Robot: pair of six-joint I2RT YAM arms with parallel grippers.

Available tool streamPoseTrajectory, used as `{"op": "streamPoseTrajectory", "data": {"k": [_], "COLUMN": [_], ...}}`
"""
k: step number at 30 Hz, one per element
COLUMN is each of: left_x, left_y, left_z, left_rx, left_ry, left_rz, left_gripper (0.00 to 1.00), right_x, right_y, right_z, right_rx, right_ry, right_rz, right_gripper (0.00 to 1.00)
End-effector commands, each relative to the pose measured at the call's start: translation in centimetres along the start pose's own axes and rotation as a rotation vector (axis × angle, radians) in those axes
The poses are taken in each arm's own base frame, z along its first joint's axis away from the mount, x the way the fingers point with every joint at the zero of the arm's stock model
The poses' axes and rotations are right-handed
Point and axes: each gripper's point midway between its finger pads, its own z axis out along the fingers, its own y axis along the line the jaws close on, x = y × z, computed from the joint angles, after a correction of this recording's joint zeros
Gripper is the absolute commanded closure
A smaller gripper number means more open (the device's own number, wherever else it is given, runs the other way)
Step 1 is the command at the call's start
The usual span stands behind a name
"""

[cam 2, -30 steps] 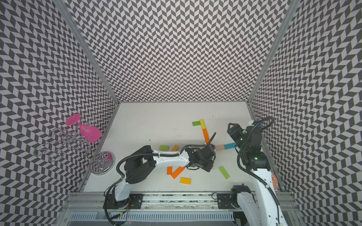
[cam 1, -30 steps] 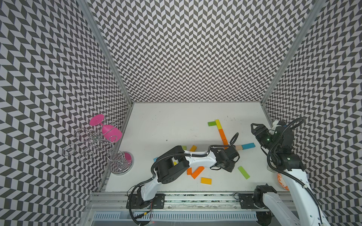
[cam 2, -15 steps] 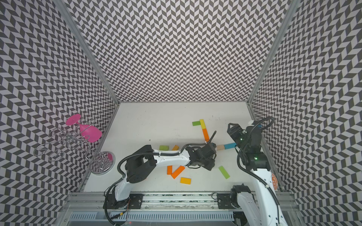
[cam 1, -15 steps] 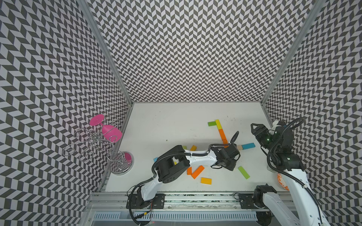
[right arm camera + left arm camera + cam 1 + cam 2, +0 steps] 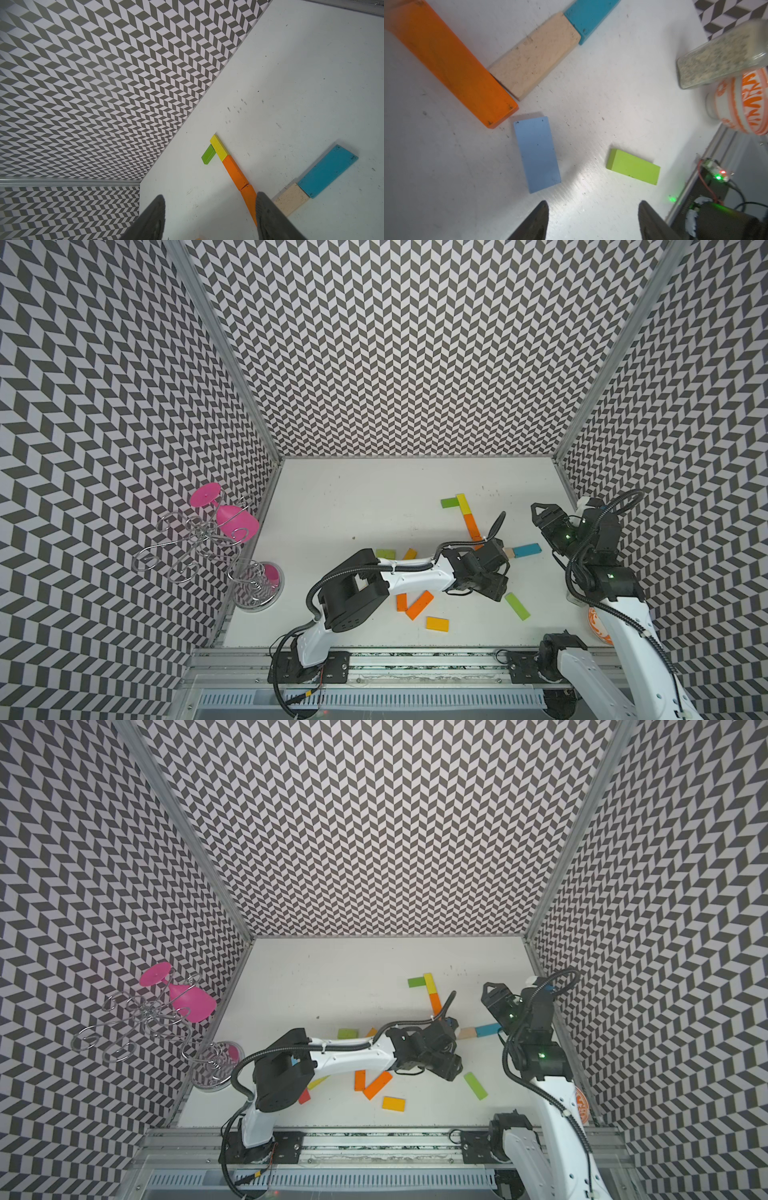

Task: Assemble a giraffe with building blocks
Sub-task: Assemble the building block at the center of the board.

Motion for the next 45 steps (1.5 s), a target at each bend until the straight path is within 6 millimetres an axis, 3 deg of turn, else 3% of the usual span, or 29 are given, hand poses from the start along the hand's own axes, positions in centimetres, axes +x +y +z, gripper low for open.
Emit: {"op": "streamPoseTrajectory", "data": {"k": [1, 12, 24, 45], "left_x": [-0.5, 1.5, 2.1, 1.0], "left_y": [-0.8, -0.4, 0.3, 0.4], "left_z": [-1.1, 1.6, 3.2, 4.8], "left_rx": [0.035, 0.073, 0.074, 0.092], "left_ry": [-0.030, 0.026, 0.052, 0.044], "left_rz": [-0.012, -0.044, -0.046, -0.052], "left_gripper": [0.26, 0.22, 0.16, 0.16], "right_x": [-0.7, -0.7, -0.5, -0.6], "right_y": [1.2, 1.1, 0.7, 0.4], "right_z": [0.0, 0.2, 0.6, 0.7], "right_rx": [-0.047, -0.043, -0.032, -0.018], "right_ry": [-0.026, -0.021, -0.016, -0.023], "right_rz": [-0.008, -0.006, -0.008, -0.017], "right_gripper": [0.33, 0.33, 0.33, 0.33]}}
